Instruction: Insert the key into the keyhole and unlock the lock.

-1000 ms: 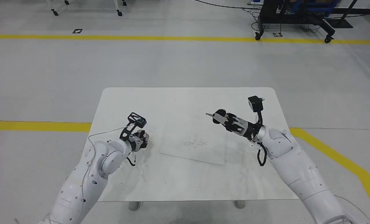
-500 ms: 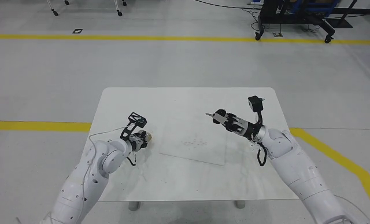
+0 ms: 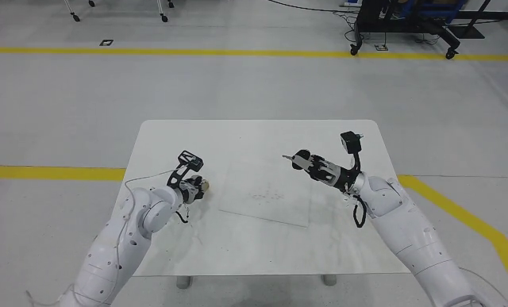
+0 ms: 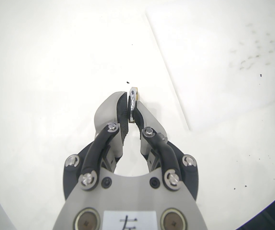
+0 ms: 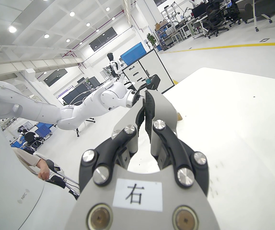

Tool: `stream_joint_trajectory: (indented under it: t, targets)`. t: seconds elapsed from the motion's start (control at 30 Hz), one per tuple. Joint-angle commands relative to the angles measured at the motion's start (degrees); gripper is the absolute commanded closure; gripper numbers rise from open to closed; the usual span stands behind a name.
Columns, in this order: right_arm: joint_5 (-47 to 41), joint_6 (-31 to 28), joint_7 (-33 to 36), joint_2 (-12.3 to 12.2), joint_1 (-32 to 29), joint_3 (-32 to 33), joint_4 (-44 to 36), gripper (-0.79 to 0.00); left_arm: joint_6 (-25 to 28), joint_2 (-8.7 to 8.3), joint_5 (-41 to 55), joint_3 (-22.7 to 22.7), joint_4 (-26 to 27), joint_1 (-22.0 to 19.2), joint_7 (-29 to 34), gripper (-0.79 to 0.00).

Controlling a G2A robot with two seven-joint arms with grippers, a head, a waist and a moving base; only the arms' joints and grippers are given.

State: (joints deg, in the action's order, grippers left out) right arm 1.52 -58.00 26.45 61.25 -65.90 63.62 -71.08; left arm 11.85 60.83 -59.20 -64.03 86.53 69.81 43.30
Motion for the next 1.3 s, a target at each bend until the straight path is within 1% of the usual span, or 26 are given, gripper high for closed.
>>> stream_joint_trajectory:
  t: [0.0, 0.07, 0.27, 0.33, 0.37, 0.4, 0.8, 0.9, 0.97, 1.27]
  targets:
    - [0.0, 0.0, 0.0, 0.0, 0.0, 0.0, 0.0, 0.0, -0.09, 0.06, -0.08, 0.08, -0.1, -0.11, -0.04, -0.172]
    - [0.0, 0.0, 0.0, 0.0, 0.0, 0.0, 0.0, 0.0, -0.08, 0.13, 0.03, 0.13, -0.19, -0.19, -0.06, -0.197]
    - [0.0, 0.0, 0.0, 0.0, 0.0, 0.0, 0.0, 0.0, -0.03, 0.31, 0.14, 0.28, -0.88, -0.65, 0.06, -0.169]
    - [0.0, 0.0, 0.0, 0.0, 0.0, 0.0, 0.0, 0.0, 0.07, 0.41, 0.11, 0.52, -1.34, -0.85, 0.12, -0.129]
    - [0.0, 0.0, 0.0, 0.0, 0.0, 0.0, 0.0, 0.0, 0.1, 0.45, 0.07, 0.64, -1.67, -0.92, 0.19, -0.052]
    - [0.0, 0.0, 0.0, 0.0, 0.0, 0.0, 0.0, 0.0, -0.01, 0.48, -0.14, 0.67, -2.08, -1.04, 0.27, 0.0]
    - [0.0, 0.0, 0.0, 0.0, 0.0, 0.0, 0.0, 0.0, 0.01, 0.56, 0.57, -0.74, -2.96, -0.65, -2.64, 0.0]
    - [0.0, 0.0, 0.0, 0.0, 0.0, 0.0, 0.0, 0.0, 0.16, 0.62, 1.8, -1.35, -3.07, -0.34, -4.7, 0.0]
    - [0.0, 0.0, 0.0, 0.0, 0.0, 0.0, 0.0, 0.0, 0.72, 0.61, 3.02, -2.28, -2.37, 0.16, -7.76, 0.0]
    - [0.0, 0.0, 0.0, 0.0, 0.0, 0.0, 0.0, 0.0, 0.72, 0.61, 3.02, -2.28, -2.37, 0.16, -7.76, 0.0]
